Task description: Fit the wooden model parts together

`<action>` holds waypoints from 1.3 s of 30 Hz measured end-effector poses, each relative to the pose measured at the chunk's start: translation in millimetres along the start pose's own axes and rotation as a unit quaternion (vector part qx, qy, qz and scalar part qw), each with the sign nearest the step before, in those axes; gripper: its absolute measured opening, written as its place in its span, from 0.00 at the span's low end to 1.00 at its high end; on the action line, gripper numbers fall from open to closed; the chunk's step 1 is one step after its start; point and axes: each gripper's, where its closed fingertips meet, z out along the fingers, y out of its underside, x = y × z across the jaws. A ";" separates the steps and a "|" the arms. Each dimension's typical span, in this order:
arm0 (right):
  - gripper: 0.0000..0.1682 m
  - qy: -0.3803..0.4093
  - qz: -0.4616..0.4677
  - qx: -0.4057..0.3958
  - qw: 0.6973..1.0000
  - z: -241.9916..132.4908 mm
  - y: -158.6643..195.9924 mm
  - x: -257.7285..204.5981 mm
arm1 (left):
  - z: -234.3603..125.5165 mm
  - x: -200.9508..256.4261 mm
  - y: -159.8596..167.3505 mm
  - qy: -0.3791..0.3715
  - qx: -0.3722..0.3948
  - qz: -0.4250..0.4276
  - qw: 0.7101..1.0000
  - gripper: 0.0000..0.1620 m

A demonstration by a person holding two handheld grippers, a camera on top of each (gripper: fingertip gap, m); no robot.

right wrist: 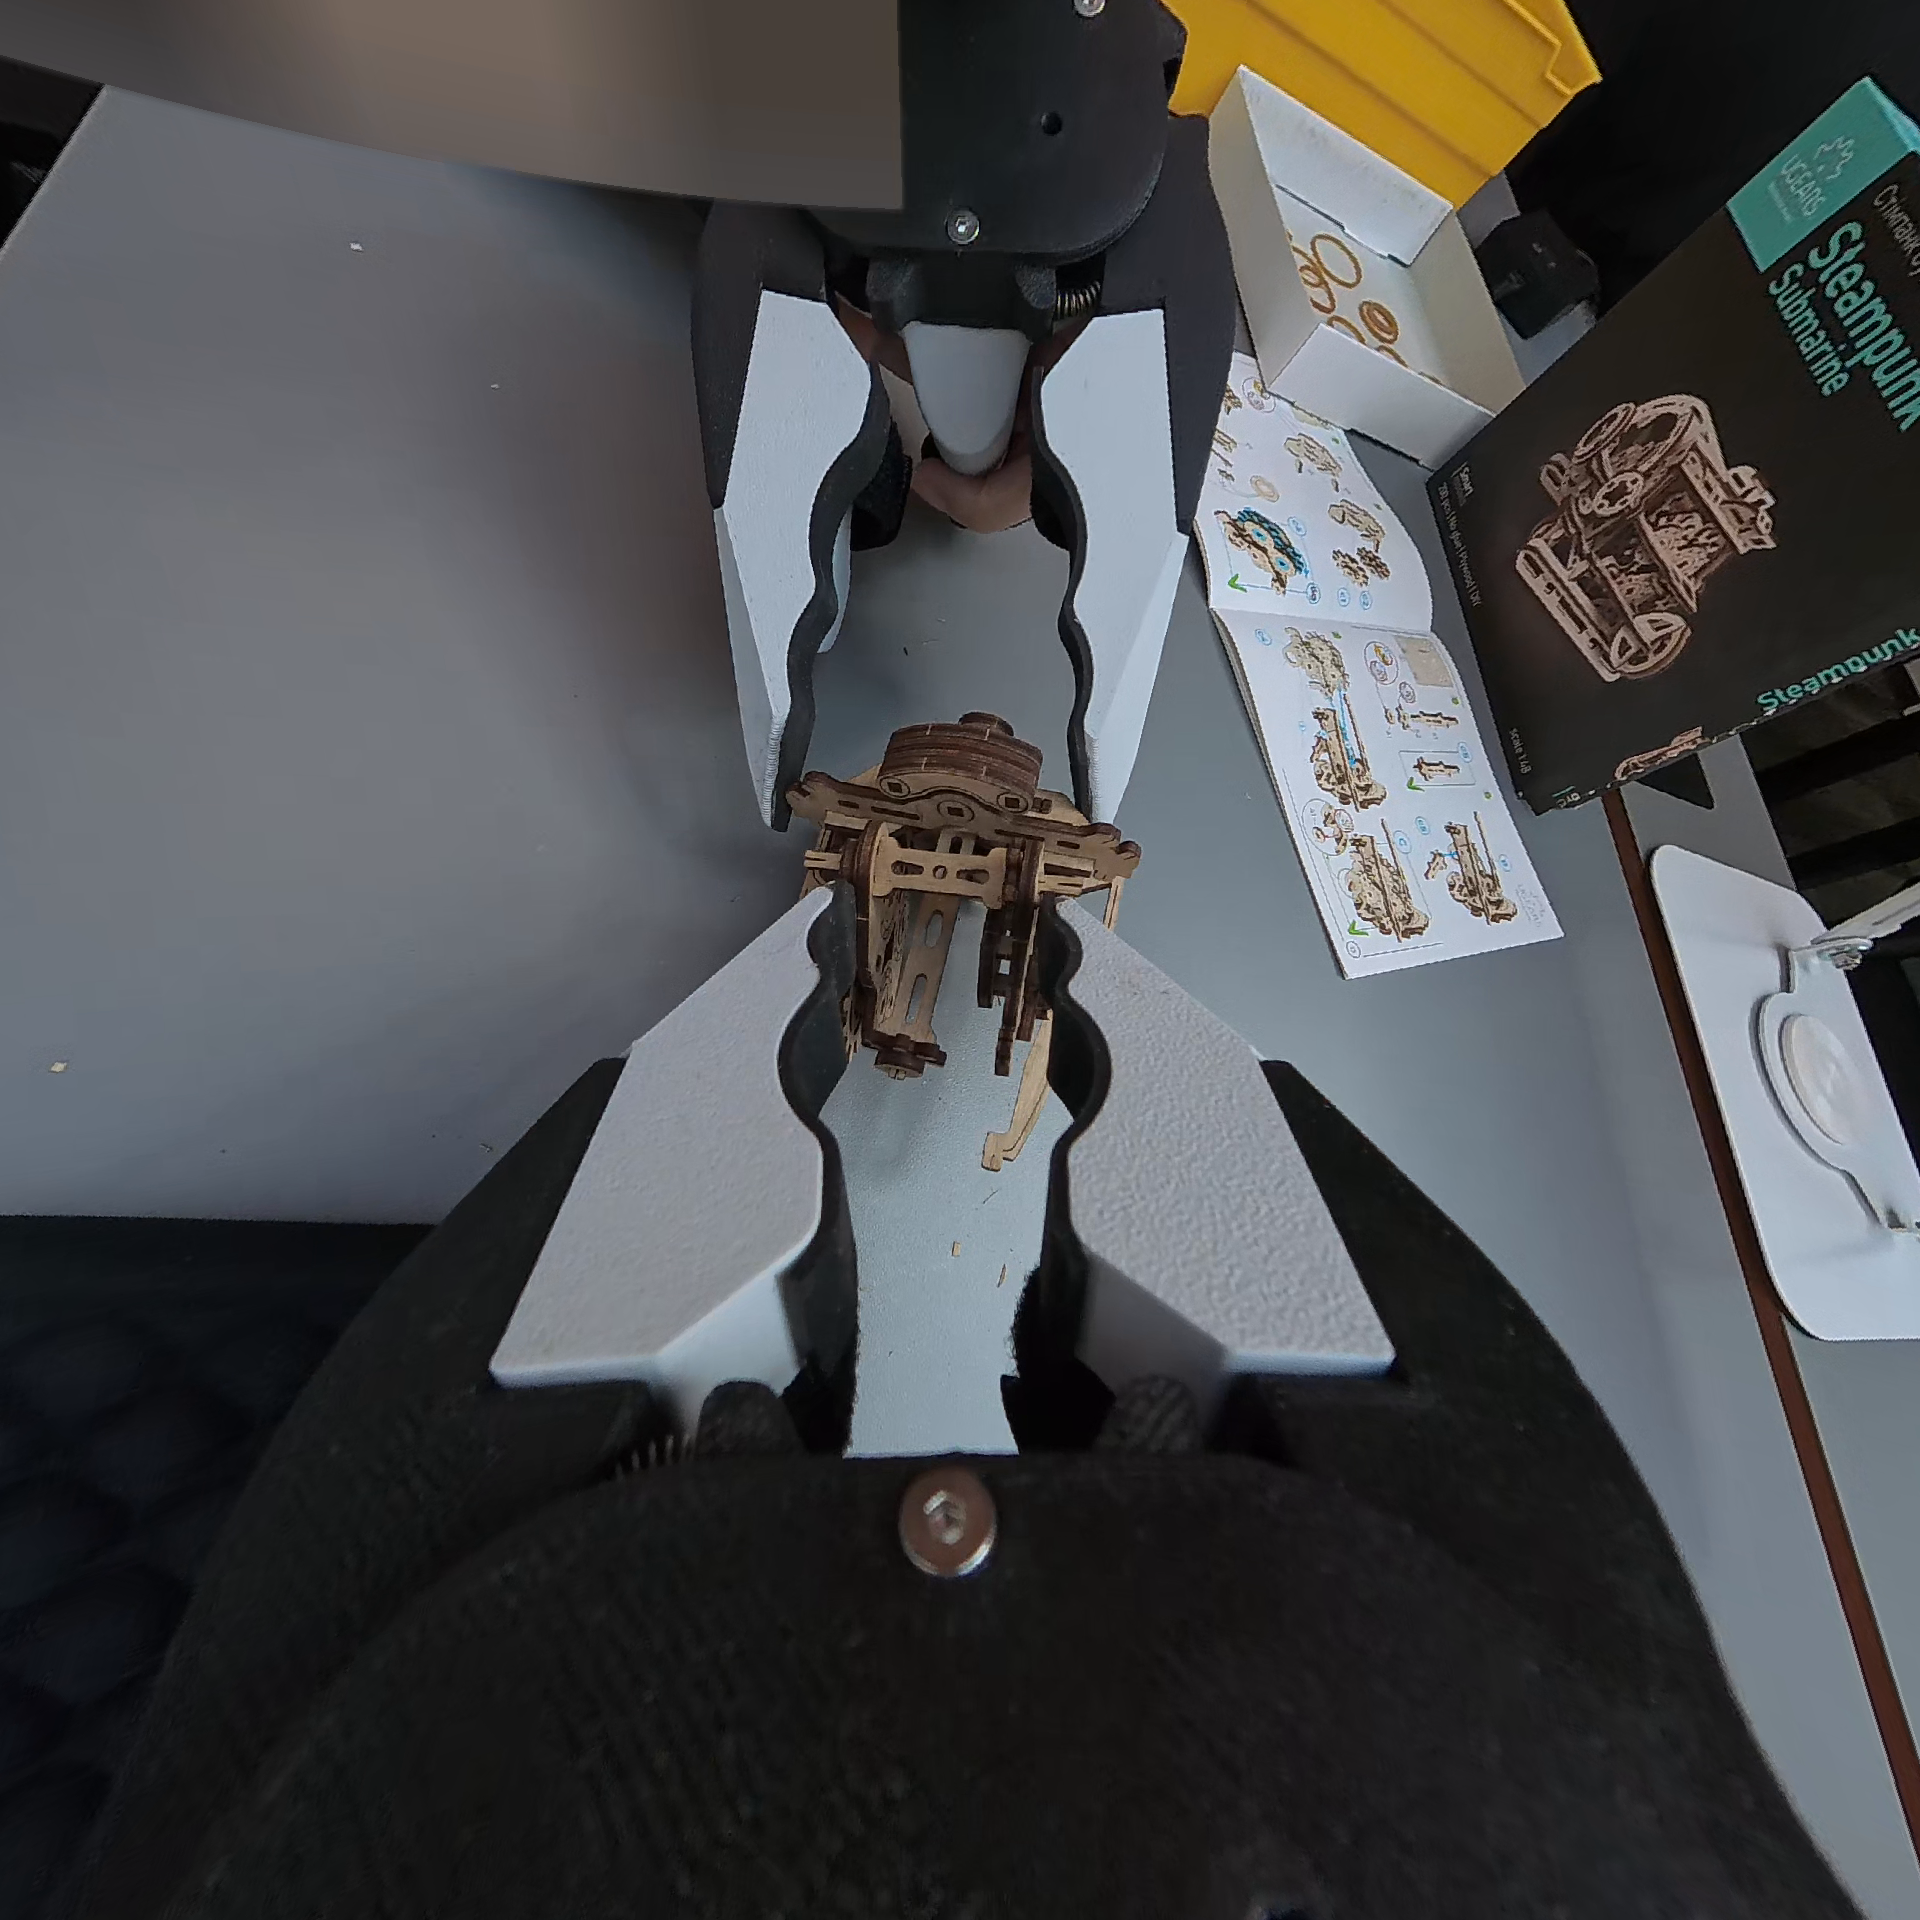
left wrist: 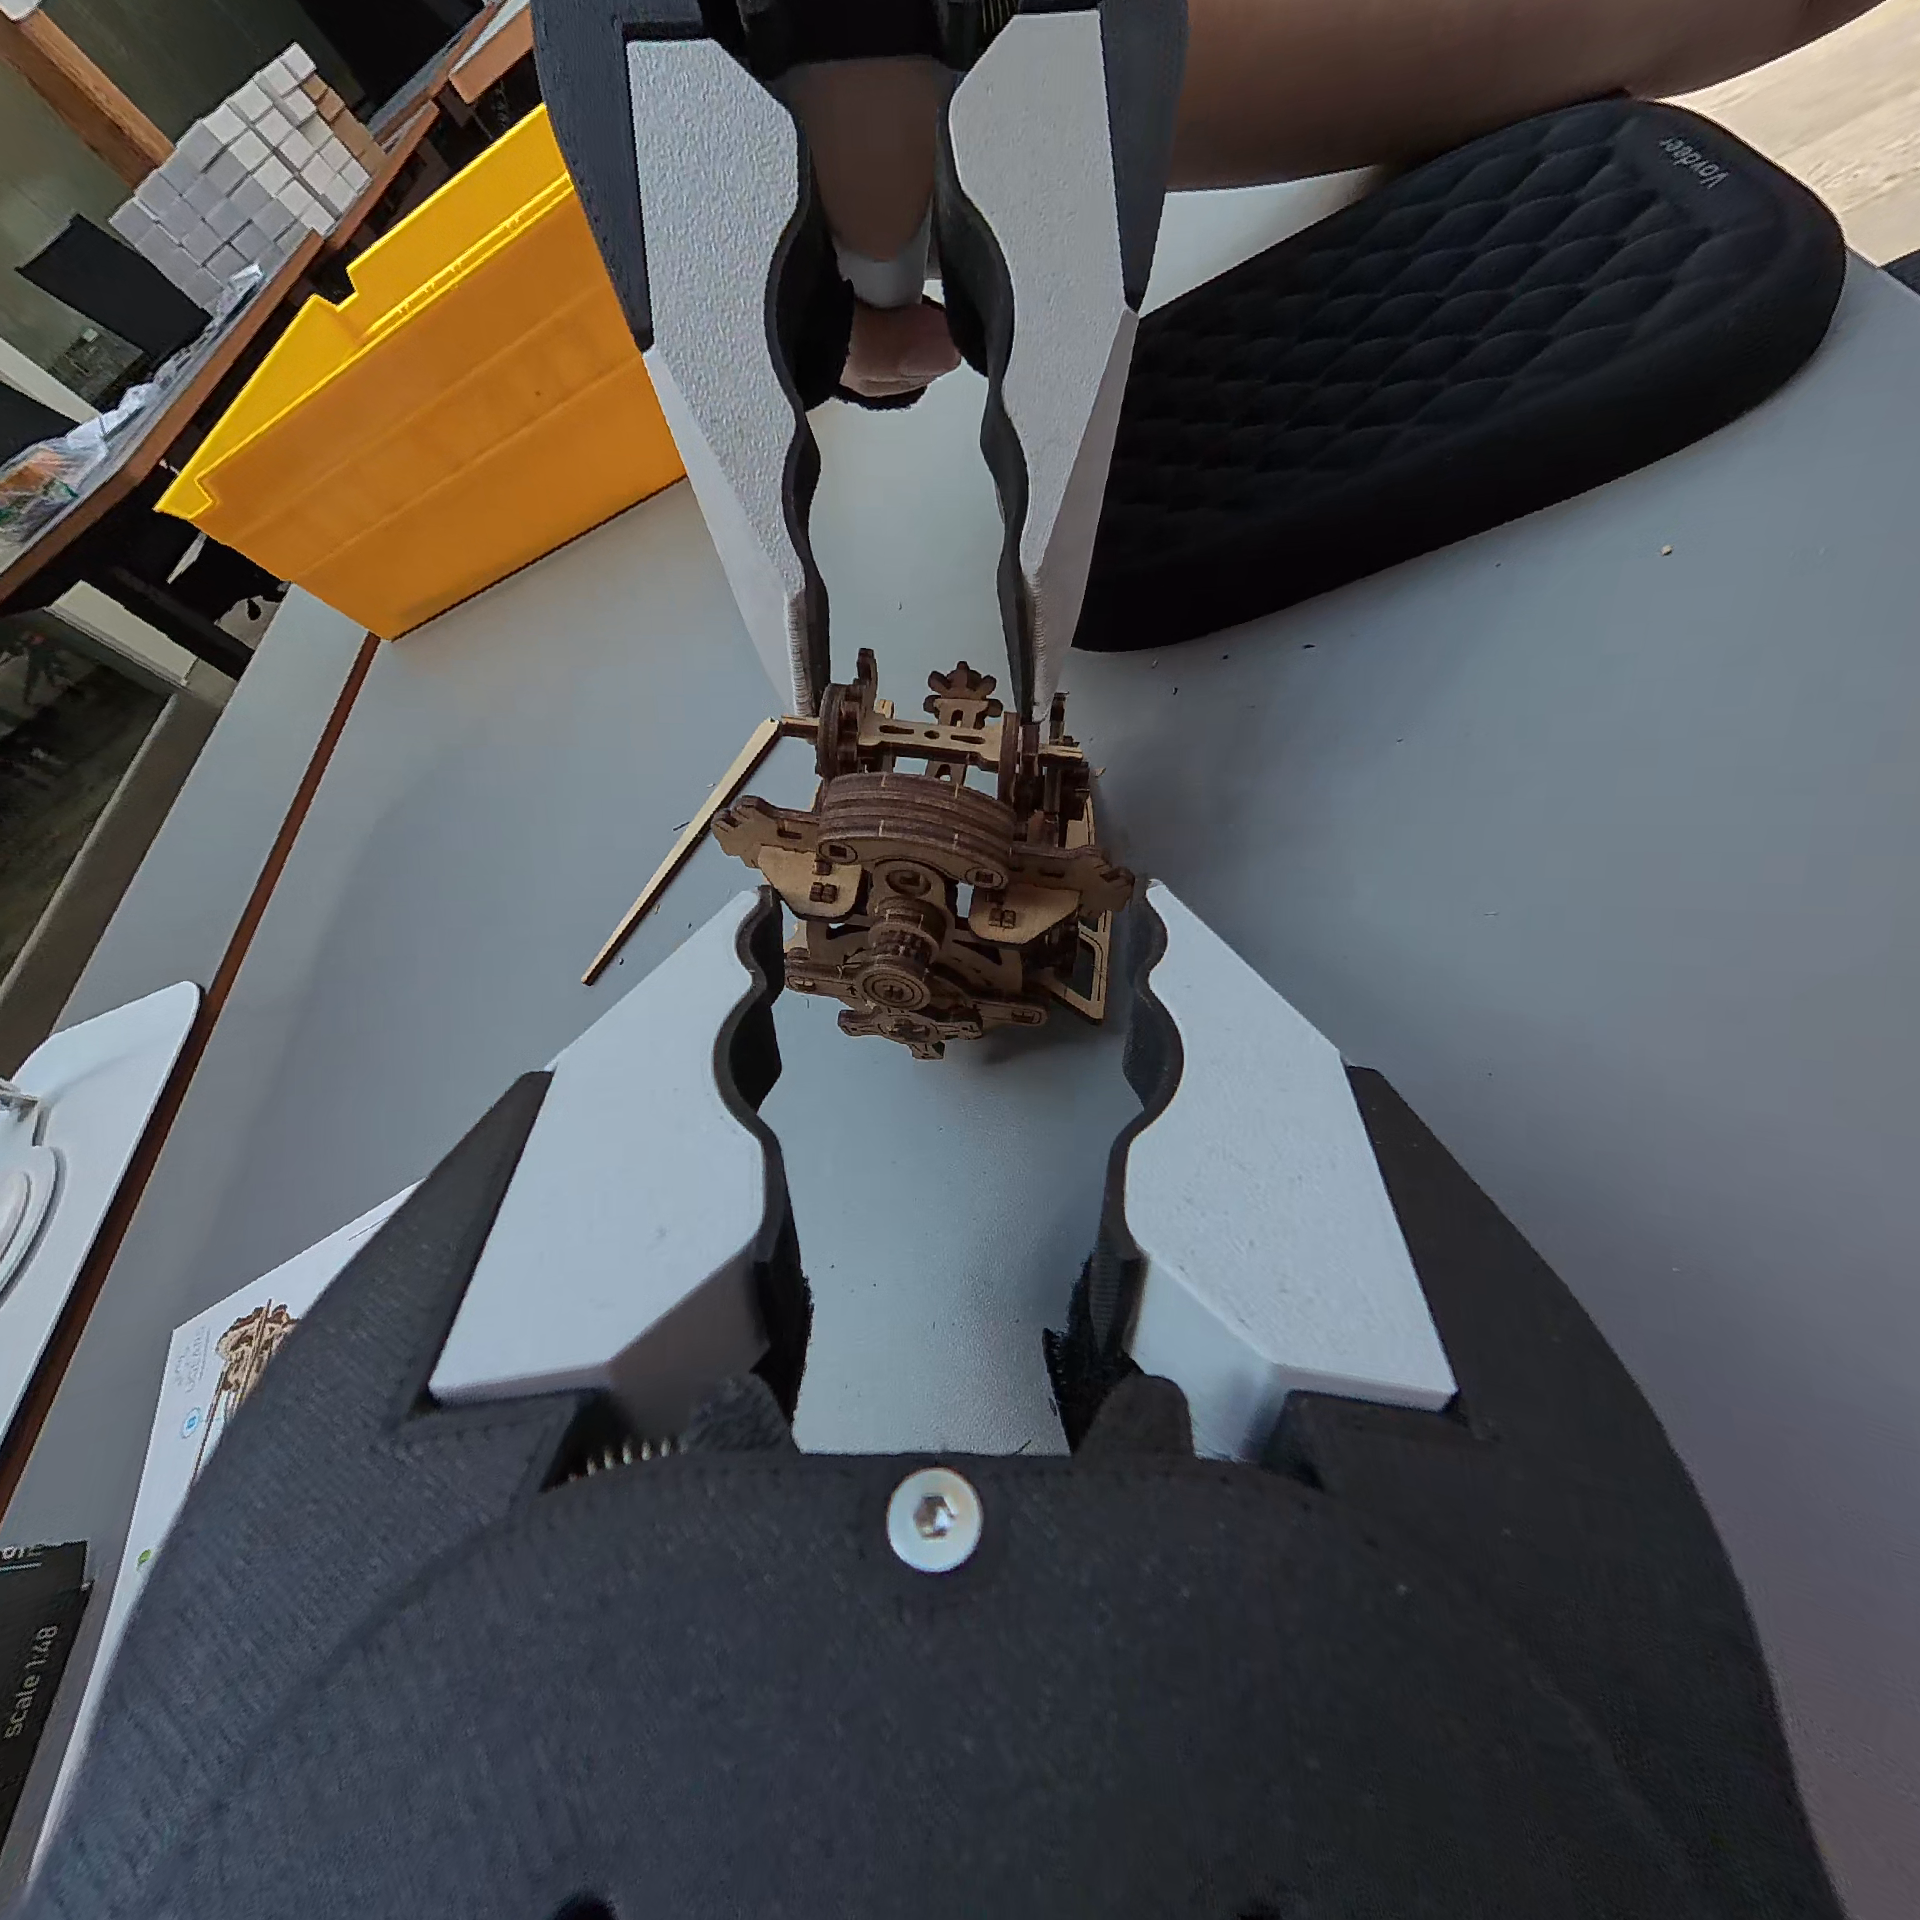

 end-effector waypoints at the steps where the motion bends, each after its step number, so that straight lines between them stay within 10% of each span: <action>1: 0.19 0.001 0.000 0.000 1.000 0.0 0.1 0.3 | 0.0 -0.2 -0.1 0.000 0.000 -0.002 1.000 0.40; 21: 0.19 0.004 0.051 0.039 0.998 8.1 -0.8 6.9 | -7.7 -3.9 5.5 0.016 -0.038 -0.046 0.998 0.40; 39: 0.20 0.039 0.159 0.143 0.976 -5.7 -0.2 41.8 | -47.5 -41.7 4.7 0.047 0.038 -0.251 0.966 0.40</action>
